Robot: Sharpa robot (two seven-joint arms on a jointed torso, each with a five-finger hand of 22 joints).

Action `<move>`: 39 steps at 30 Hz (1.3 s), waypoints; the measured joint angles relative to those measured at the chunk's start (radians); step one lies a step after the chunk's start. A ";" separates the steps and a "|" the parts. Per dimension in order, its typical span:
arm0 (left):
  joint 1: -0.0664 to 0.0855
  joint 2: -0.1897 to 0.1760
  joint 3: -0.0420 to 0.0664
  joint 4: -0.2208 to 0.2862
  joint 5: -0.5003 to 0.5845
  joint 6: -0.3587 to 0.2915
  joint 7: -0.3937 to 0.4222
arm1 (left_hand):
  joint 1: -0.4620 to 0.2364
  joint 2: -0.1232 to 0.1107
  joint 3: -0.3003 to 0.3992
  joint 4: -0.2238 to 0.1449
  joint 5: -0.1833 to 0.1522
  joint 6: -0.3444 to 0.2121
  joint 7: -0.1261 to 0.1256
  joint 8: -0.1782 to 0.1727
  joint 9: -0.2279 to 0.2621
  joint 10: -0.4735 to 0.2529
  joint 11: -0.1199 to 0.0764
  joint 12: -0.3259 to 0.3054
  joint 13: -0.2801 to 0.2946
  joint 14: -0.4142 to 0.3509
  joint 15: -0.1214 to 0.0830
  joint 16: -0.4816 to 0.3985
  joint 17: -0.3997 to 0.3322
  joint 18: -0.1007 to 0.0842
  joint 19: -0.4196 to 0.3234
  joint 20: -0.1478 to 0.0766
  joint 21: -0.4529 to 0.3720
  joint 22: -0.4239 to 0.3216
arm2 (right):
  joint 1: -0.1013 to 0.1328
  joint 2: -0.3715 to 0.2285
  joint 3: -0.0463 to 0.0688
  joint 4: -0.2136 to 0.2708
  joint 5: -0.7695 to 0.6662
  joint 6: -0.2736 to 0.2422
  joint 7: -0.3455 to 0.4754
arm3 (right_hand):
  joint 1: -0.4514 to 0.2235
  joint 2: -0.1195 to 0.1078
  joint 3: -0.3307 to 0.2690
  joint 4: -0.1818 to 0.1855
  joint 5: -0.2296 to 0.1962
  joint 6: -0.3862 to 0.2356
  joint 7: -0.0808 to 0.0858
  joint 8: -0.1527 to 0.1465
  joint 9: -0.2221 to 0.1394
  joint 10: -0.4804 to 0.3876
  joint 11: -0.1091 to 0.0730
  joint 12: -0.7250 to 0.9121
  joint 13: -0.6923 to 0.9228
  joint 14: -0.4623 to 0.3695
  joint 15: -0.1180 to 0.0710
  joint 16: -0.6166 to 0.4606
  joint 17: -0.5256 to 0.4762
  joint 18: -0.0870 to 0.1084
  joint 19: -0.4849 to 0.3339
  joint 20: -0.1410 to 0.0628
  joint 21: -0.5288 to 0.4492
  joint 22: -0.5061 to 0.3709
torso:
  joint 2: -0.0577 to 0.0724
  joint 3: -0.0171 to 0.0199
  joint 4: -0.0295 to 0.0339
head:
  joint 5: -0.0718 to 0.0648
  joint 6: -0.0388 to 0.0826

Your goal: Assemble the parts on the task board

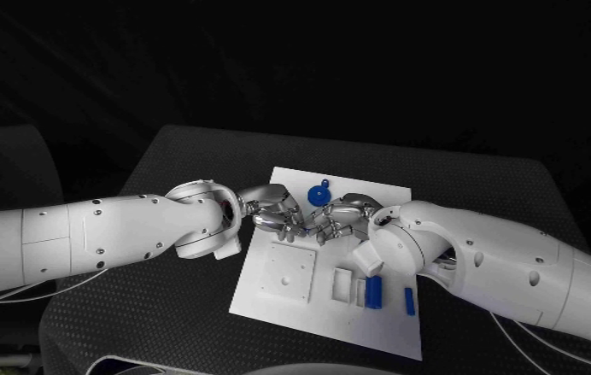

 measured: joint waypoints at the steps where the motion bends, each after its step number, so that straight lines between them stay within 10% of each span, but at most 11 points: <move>1: 0.000 0.000 0.000 0.000 -0.001 0.000 -0.001 | 0.000 0.000 0.001 -0.001 0.000 0.000 0.000 0.000 0.000 0.000 0.000 0.000 0.000 0.000 0.000 0.000 0.000 0.000 0.000 0.000 0.000 0.000 | 0.000 0.000 0.000 0.000 -0.001 0.000 0.000 | 0.000 0.000 0.001 0.001 0.000 0.000 0.000 0.000 0.000 0.000 0.000 0.000 0.001 0.000 0.000 0.000 0.000 0.000 0.000 0.000 0.000 0.000 | 0.000 0.0000 0.0000 | 0.000 0.000; 36: -0.001 0.000 -0.001 0.001 -0.005 0.000 -0.022 | 0.004 0.001 0.003 0.002 0.004 0.000 0.000 -0.007 0.002 0.000 0.000 0.000 0.001 0.000 0.000 0.000 0.000 0.000 0.000 0.000 0.000 0.000 | 0.000 -0.001 0.001 -0.004 -0.060 0.003 0.004 | 0.000 0.000 0.011 0.000 0.001 0.002 0.005 -0.003 0.007 0.006 -0.003 0.007 0.003 0.004 -0.003 0.004 0.003 0.000 0.004 -0.004 0.004 0.000 | 0.000 -0.0002 0.0004 | -0.004 0.000; 39: -0.001 -0.001 -0.001 0.000 -0.005 0.000 -0.022 | 0.004 0.001 0.003 0.002 0.004 0.000 0.000 -0.004 0.002 0.000 0.000 0.000 0.001 0.000 0.000 0.000 -0.001 0.000 0.000 0.000 0.000 0.000 | 0.000 -0.009 0.001 -0.008 -0.055 0.008 0.011 | -0.041 -0.004 0.004 0.004 0.032 -0.033 0.021 -0.023 0.010 -0.032 0.021 -0.021 -0.004 -0.023 0.017 -0.013 -0.003 0.000 -0.020 0.007 -0.009 0.000 | 0.000 -0.0002 0.0005 | -0.004 0.000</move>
